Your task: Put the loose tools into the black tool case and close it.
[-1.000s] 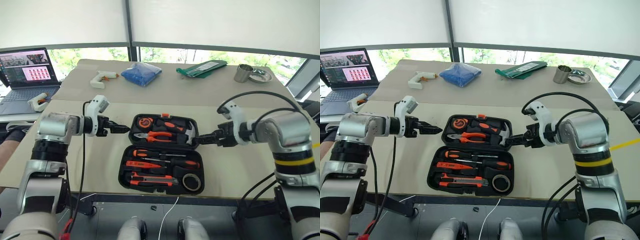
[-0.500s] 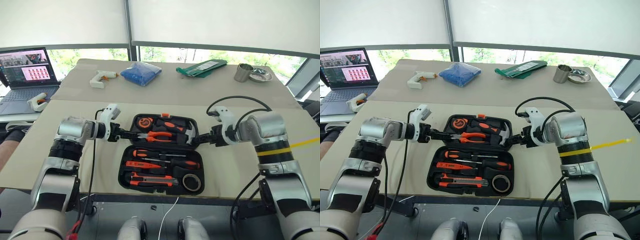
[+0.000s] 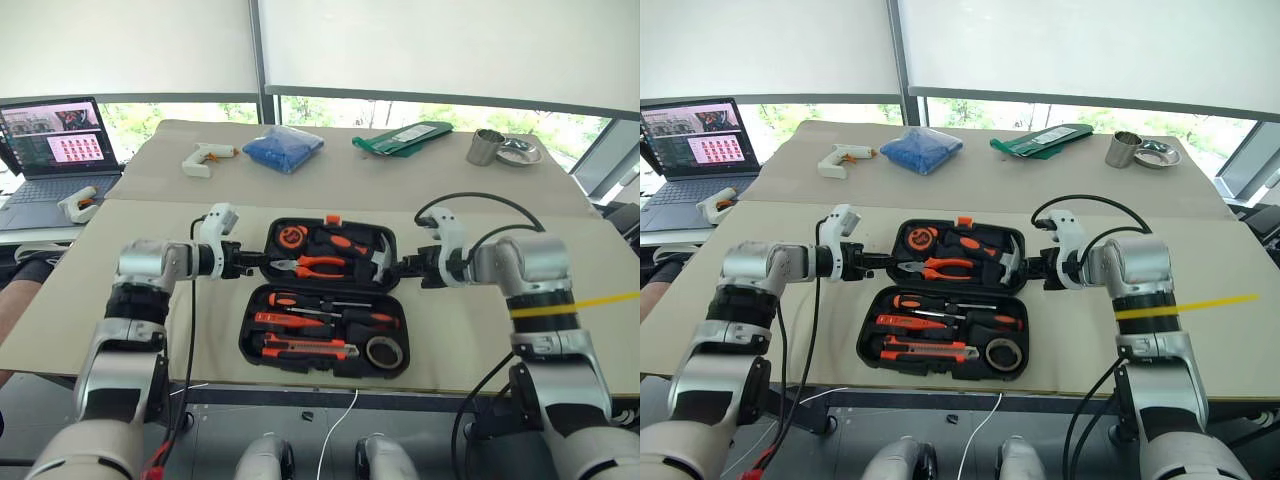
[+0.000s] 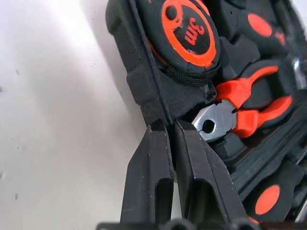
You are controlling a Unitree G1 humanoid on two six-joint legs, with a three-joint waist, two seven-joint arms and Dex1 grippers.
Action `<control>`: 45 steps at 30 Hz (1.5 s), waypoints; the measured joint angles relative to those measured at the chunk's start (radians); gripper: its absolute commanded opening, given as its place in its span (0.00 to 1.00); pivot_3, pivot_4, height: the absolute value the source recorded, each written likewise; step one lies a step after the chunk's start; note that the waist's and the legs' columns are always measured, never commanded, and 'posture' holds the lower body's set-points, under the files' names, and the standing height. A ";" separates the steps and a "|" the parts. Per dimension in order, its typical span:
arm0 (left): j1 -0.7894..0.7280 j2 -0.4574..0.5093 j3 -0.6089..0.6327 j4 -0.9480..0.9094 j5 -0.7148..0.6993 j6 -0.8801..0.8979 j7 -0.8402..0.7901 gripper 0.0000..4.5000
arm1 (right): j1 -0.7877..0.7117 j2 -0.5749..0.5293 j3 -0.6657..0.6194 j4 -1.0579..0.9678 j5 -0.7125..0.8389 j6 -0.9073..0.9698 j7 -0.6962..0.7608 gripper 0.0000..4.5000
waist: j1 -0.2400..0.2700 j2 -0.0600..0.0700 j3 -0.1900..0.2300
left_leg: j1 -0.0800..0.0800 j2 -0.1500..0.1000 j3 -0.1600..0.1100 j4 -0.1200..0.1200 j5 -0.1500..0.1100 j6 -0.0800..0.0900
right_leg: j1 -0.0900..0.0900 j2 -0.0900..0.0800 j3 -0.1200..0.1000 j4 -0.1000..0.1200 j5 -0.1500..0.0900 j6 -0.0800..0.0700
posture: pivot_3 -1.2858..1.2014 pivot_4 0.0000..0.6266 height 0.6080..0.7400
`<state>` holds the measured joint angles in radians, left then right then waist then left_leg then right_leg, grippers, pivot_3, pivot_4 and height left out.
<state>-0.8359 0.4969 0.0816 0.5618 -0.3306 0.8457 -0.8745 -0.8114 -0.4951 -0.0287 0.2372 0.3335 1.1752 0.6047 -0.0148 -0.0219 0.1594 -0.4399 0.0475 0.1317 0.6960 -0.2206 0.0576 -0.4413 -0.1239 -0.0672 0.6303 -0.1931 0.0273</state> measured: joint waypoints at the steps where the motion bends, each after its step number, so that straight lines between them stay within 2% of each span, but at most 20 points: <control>1: 0.012 -0.011 0.018 -0.006 -0.006 -0.029 0.011 0.00 | 0.016 0.000 0.000 -0.014 -0.005 -0.052 0.001 0.01 | 0.001 0.000 0.000 | 0.000 0.000 0.000 0.000 0.000 0.000 | 0.000 0.000 0.000 0.000 0.000 0.000 | 0.52 0.24 0.99; 5: 0.087 -0.057 0.073 -0.080 -0.015 -0.265 0.025 0.00 | 0.112 -0.034 0.041 -0.095 -0.085 -0.401 0.029 0.01 | 0.003 0.000 0.001 | -0.002 -0.001 0.001 -0.002 0.001 -0.001 | -0.002 0.000 0.000 -0.001 0.000 0.000 | 0.52 0.24 0.99; 6: 0.125 -0.073 0.084 -0.108 -0.019 -0.354 0.015 0.00 | 0.152 -0.063 0.066 -0.117 -0.124 -0.536 0.047 0.01 | 0.003 0.000 0.001 | -0.002 -0.002 0.003 -0.002 0.003 -0.006 | -0.002 0.000 0.000 -0.002 0.000 0.001 | 0.52 0.24 0.99; 10: 0.239 -0.099 0.091 -0.146 -0.014 -0.595 -0.013 0.00 | 0.290 -0.106 0.106 -0.139 -0.226 -0.915 0.063 0.01 | 0.002 0.000 0.001 | -0.003 -0.002 0.006 -0.003 0.002 -0.006 | -0.001 0.000 0.000 -0.005 -0.001 0.003 | 0.52 0.24 0.99; 13: 0.307 -0.101 0.075 -0.159 0.025 -0.808 -0.030 0.00 | 0.367 -0.168 0.152 -0.123 -0.349 -1.229 0.014 0.01 | 0.000 0.000 0.001 | -0.001 -0.002 0.007 -0.003 0.001 -0.006 | 0.001 -0.001 0.000 -0.007 -0.003 0.004 | 0.52 0.24 0.99; 17: 0.396 -0.062 0.044 -0.133 0.084 -1.146 -0.108 0.00 | 0.428 -0.226 0.196 -0.022 -0.537 -1.591 -0.138 0.01 | 0.000 0.000 0.001 | 0.002 -0.001 0.008 -0.003 0.000 -0.005 | 0.003 -0.001 0.000 -0.006 -0.003 0.004 | 0.52 0.24 0.99; 18: 0.413 -0.053 0.040 -0.126 0.085 -1.194 -0.129 0.00 | 0.441 -0.240 0.202 0.003 -0.574 -1.660 -0.173 0.17 | 0.000 0.000 0.001 | 0.004 0.000 0.008 -0.003 -0.002 -0.002 | 0.005 -0.001 0.000 -0.006 -0.003 0.003 | 0.52 0.24 0.99; 20: 0.440 -0.044 0.040 -0.111 0.078 -1.255 -0.149 0.17 | 0.474 -0.268 0.209 0.065 -0.637 -1.738 -0.203 0.30 | 0.000 -0.001 0.001 | 0.010 0.001 0.006 -0.003 -0.004 0.002 | 0.009 -0.002 0.000 -0.006 -0.005 0.005 | 0.52 0.24 0.99; 22: 0.493 0.012 0.041 -0.089 0.076 -1.290 -0.190 0.32 | 0.525 -0.284 0.209 0.123 -0.670 -1.775 -0.219 0.46 | -0.004 -0.001 0.000 | 0.014 0.002 0.007 -0.003 -0.005 0.002 | 0.010 -0.002 0.002 -0.006 -0.008 0.004 | 0.52 0.24 0.99; 27: 0.529 0.055 0.050 -0.036 0.085 -1.351 -0.201 0.77 | 0.554 -0.317 0.173 0.147 -0.668 -1.831 -0.255 0.83 | -0.005 0.000 0.001 | 0.016 0.003 0.006 -0.003 -0.004 0.001 | 0.012 -0.002 0.003 -0.004 -0.008 0.001 | 0.52 0.24 0.99; 29: 0.527 0.078 0.054 -0.028 0.084 -1.366 -0.206 0.78 | 0.596 -0.332 0.137 0.136 -0.623 -1.828 -0.239 0.98 | 0.004 0.000 0.001 | 0.015 0.003 0.005 -0.003 -0.004 0.001 | 0.012 -0.003 0.002 -0.004 -0.009 0.001 | 0.52 0.24 0.99; 30: 0.526 0.094 0.054 -0.026 0.084 -1.361 -0.209 0.78 | 0.622 -0.338 0.121 0.123 -0.589 -1.823 -0.225 0.98 | 0.006 0.000 0.001 | 0.015 0.003 0.005 -0.003 -0.004 0.002 | 0.013 -0.003 0.002 -0.005 -0.009 0.001 | 0.52 0.24 0.99; 33: 0.511 0.123 0.050 -0.026 0.081 -1.306 -0.229 0.78 | 0.717 -0.352 0.084 0.045 -0.437 -1.761 -0.117 0.84 | 0.009 0.000 0.001 | 0.016 0.002 0.005 -0.003 -0.005 0.004 | 0.014 -0.004 0.002 -0.005 -0.007 0.000 | 0.52 0.24 0.99; 35: 0.485 0.130 0.040 -0.022 0.073 -1.242 -0.251 0.67 | 0.807 -0.357 0.072 -0.056 -0.277 -1.668 -0.003 0.69 | 0.011 0.000 0.001 | 0.016 0.002 0.004 -0.003 -0.006 0.005 | 0.015 -0.003 0.001 -0.005 -0.005 0.002 | 0.52 0.24 0.99; 36: 0.473 0.130 0.038 -0.021 0.071 -1.220 -0.254 0.64 | 0.830 -0.360 0.074 -0.089 -0.238 -1.640 0.033 0.63 | 0.011 0.000 0.001 | 0.016 0.002 0.003 -0.003 -0.006 0.005 | 0.015 -0.003 0.001 -0.005 -0.005 0.002 | 0.52 0.24 0.99; 40: 0.303 0.102 0.010 0.041 0.076 -1.107 -0.244 0.31 | 0.924 -0.408 0.077 -0.313 -0.041 -1.438 0.206 0.32 | 0.015 -0.001 0.002 | 0.015 0.002 0.002 -0.001 -0.006 0.005 | 0.016 -0.004 0.000 -0.006 -0.008 0.007 | 0.52 0.24 0.99; 42: 0.226 0.082 -0.013 0.072 0.096 -1.083 -0.232 0.14 | 0.934 -0.418 0.088 -0.402 -0.005 -1.364 0.248 0.15 | 0.018 -0.001 0.002 | 0.016 0.002 0.002 -0.001 -0.006 0.004 | 0.017 -0.004 0.000 -0.006 -0.008 0.006 | 0.52 0.24 0.99; 44: 0.139 0.051 -0.049 0.140 0.135 -1.066 -0.220 0.00 | 0.939 -0.428 0.130 -0.485 0.002 -1.274 0.288 0.01 | 0.022 -0.002 0.002 | 0.016 0.002 0.002 -0.001 -0.006 0.004 | 0.016 -0.004 0.000 -0.006 -0.009 0.005 | 0.52 0.24 0.99; 45: 0.119 0.042 -0.063 0.164 0.147 -1.062 -0.218 0.00 | 0.939 -0.427 0.150 -0.504 -0.002 -1.257 0.298 0.00 | 0.022 -0.002 0.002 | 0.016 0.002 0.002 -0.001 -0.006 0.005 | 0.016 -0.004 0.000 -0.006 -0.009 0.005 | 0.52 0.24 0.99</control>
<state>-0.7169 0.5392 0.0185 0.7259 -0.1839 -0.2162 -1.0920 0.1271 -0.9221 0.1208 -0.2670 0.3313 -0.0816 0.9031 0.0067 -0.0239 0.1610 -0.4243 0.0491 0.1340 0.6952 -0.2265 0.0623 -0.4252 -0.1275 -0.0673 0.6240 -0.2021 0.0324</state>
